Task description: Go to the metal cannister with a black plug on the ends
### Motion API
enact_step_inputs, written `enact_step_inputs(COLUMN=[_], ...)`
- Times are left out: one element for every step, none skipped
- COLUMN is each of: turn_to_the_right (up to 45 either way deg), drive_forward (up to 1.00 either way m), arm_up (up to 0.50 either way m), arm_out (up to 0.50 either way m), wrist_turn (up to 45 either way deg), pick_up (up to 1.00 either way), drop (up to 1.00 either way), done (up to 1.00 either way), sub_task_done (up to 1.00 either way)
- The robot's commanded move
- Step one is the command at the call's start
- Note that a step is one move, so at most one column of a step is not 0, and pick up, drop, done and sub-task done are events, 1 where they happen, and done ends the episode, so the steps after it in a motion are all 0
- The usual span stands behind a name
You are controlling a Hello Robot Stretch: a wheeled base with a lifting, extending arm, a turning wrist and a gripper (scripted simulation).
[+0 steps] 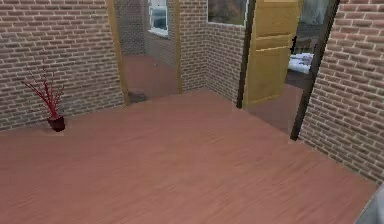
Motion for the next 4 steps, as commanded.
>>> enact_step_inputs(turn_to_the_right=[18.0,3.0,0.0,0.0], drive_forward=[0.00,0.00,1.00,1.00], arm_up=[0.00,0.00,0.00,0.00], arm_out=[0.00,0.00,0.00,0.00], wrist_turn=[0.0,0.0,0.0,0.0], pick_up=[0.00,0.00,0.00,0.00], drop=[0.00,0.00,0.00,0.00], done=[0.00,0.00,0.00,0.00], sub_task_done=[0.00,0.00,0.00,0.00])
